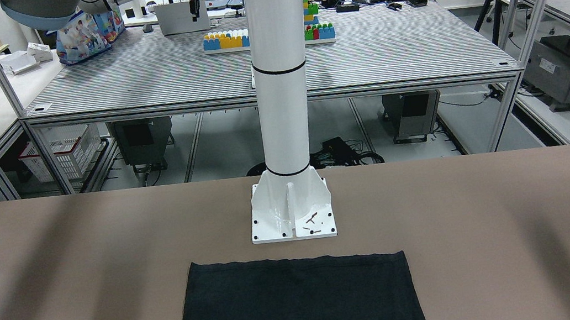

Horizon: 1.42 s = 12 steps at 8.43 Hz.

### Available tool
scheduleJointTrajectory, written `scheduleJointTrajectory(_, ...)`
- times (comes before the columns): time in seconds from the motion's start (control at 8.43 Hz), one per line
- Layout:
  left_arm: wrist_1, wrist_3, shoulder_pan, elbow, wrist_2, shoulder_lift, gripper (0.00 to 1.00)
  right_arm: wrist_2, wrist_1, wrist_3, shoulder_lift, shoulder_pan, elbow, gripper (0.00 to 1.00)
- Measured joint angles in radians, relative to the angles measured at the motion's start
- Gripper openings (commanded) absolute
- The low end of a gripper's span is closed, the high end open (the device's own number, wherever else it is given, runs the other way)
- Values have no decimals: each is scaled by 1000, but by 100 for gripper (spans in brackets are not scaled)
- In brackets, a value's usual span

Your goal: Fold clothes

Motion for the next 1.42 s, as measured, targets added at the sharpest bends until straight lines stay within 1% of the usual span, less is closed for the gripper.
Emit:
scheduleJointTrajectory(0.12, -6, -55, 32, 4, -27, -27, 100, 38, 10, 4, 11, -18, 0, 95)
scheduleJointTrajectory(0.36, -29, -212, 119, 10, -42, -89, 100, 68, 47, 69, 37, -56, -4, 95)
scheduleJointTrajectory(0.59, -75, -417, 218, 26, -40, -162, 100, 114, 86, 225, 69, -97, -6, 95)
scheduleJointTrajectory(0.71, -94, -489, 253, 52, -36, -202, 100, 132, 118, 311, 78, -132, -9, 95)
scheduleJointTrajectory(1.07, -157, -612, 303, 155, -18, -298, 100, 145, 278, 588, 85, -268, -38, 95)
scheduleJointTrajectory(1.42, -168, -657, 322, 210, -9, -355, 100, 132, 458, 796, 90, -411, -92, 95)
